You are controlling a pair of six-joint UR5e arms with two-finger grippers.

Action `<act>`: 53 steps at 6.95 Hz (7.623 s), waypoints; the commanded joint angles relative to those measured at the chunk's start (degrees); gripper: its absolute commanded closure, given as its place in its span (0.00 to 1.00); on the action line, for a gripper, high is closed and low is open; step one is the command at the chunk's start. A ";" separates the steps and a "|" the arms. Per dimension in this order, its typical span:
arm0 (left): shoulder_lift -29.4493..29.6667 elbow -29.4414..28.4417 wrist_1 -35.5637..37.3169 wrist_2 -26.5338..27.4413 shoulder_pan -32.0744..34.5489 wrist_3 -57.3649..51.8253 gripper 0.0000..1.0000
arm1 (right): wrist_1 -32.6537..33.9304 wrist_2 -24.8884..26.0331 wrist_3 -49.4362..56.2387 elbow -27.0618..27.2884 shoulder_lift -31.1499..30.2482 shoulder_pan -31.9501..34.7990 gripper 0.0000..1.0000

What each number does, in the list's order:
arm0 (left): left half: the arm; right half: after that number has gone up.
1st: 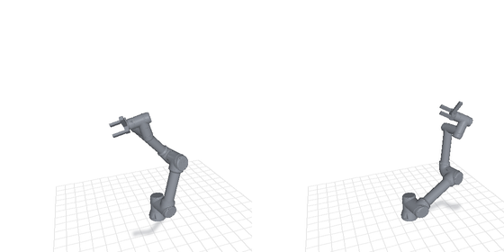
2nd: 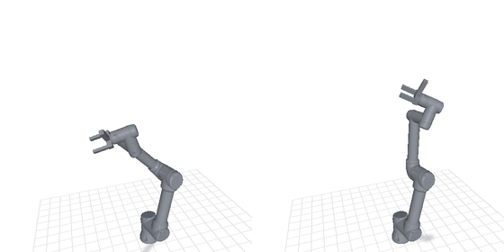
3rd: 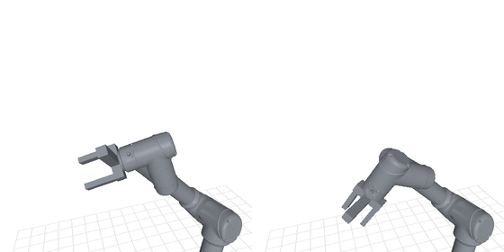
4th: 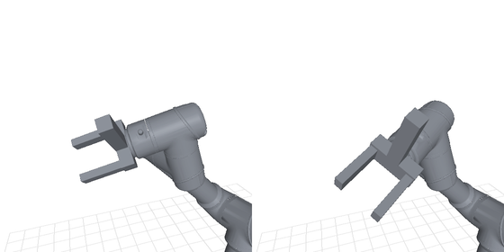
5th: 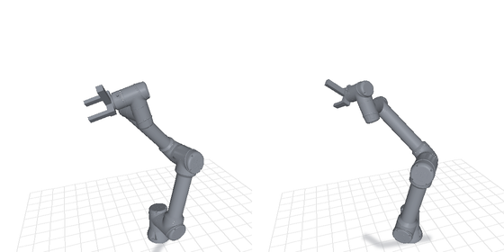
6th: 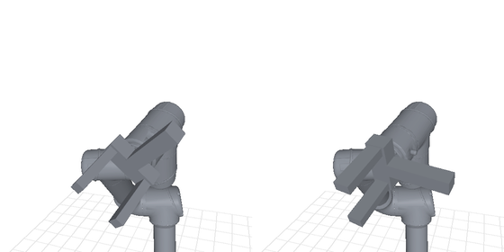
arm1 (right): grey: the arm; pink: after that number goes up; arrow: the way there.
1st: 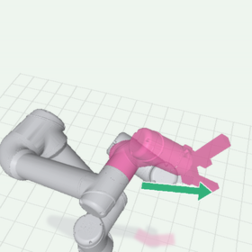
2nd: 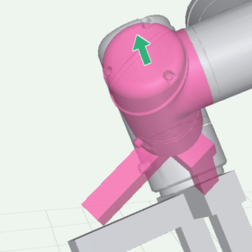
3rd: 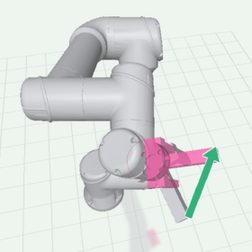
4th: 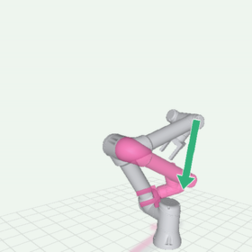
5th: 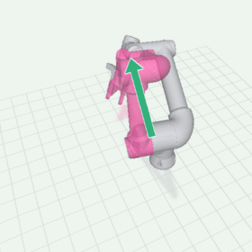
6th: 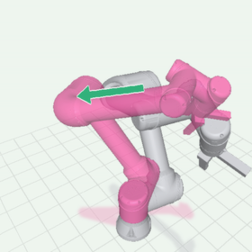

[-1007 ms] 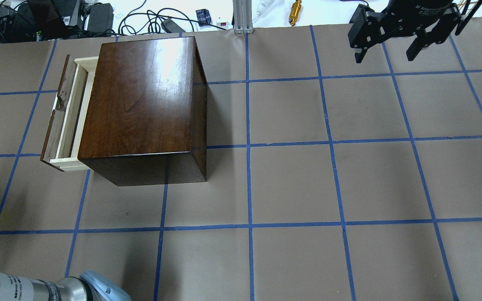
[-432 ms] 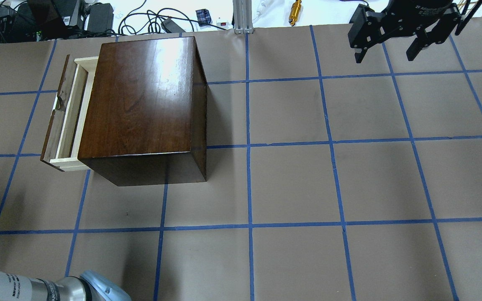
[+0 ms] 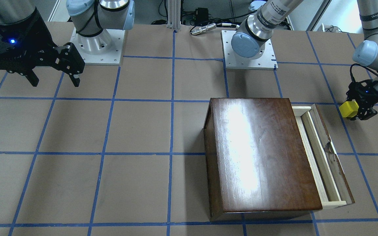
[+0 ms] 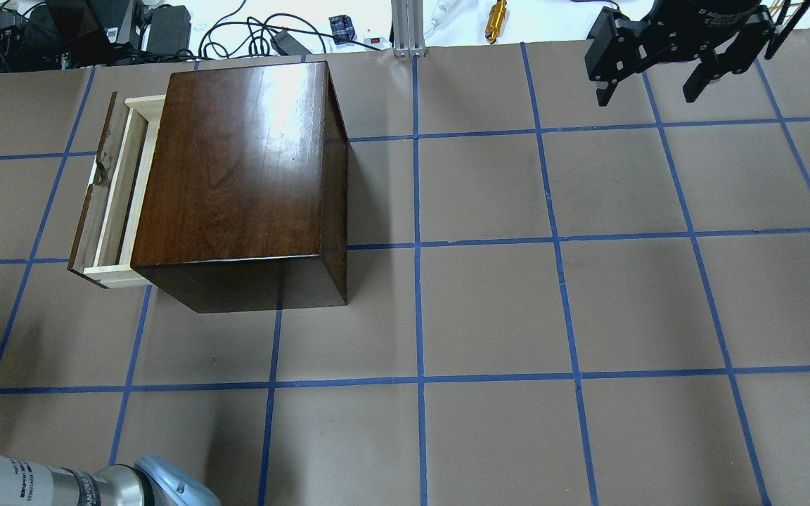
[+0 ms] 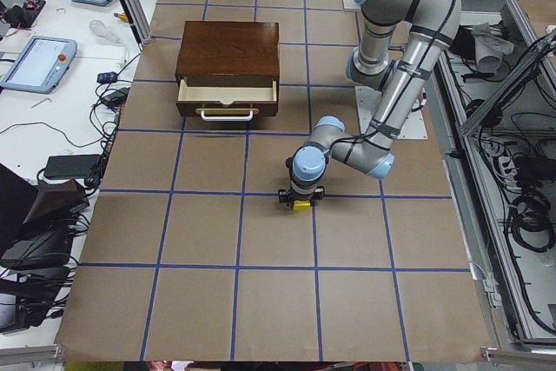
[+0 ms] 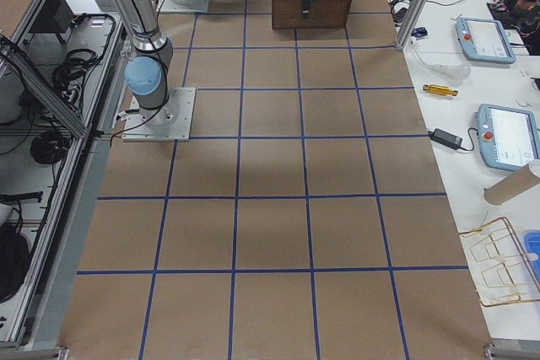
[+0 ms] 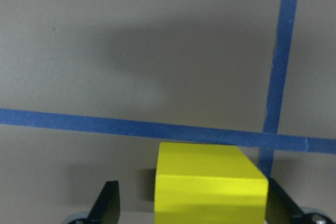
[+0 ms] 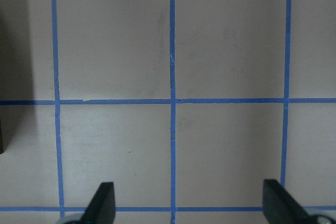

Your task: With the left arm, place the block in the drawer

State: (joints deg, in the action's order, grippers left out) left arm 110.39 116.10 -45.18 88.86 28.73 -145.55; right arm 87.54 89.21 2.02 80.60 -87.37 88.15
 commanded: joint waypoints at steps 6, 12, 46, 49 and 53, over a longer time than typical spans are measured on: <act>-1.22 -0.17 -0.52 0.35 -0.08 0.01 1.00 | 0.00 0.00 0.00 0.00 0.00 0.00 0.00; -12.28 -16.81 -31.55 -2.55 10.60 10.52 1.00 | 0.00 -0.08 0.00 0.00 0.00 0.00 0.00; -13.86 -35.94 -52.37 -3.87 49.71 70.30 0.00 | 0.00 -0.08 0.00 0.00 -0.08 0.00 0.00; -15.38 -34.63 -52.20 -3.95 58.45 98.03 0.00 | 0.00 -0.08 0.00 0.00 -0.08 -0.09 0.00; -16.60 -32.95 -48.25 -3.78 59.86 130.97 0.00 | 0.00 -0.08 0.00 0.00 0.01 0.00 0.00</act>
State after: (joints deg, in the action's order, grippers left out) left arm 94.54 82.98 -94.86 84.99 87.90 -23.87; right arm 87.54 89.16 2.02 80.60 -87.37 88.15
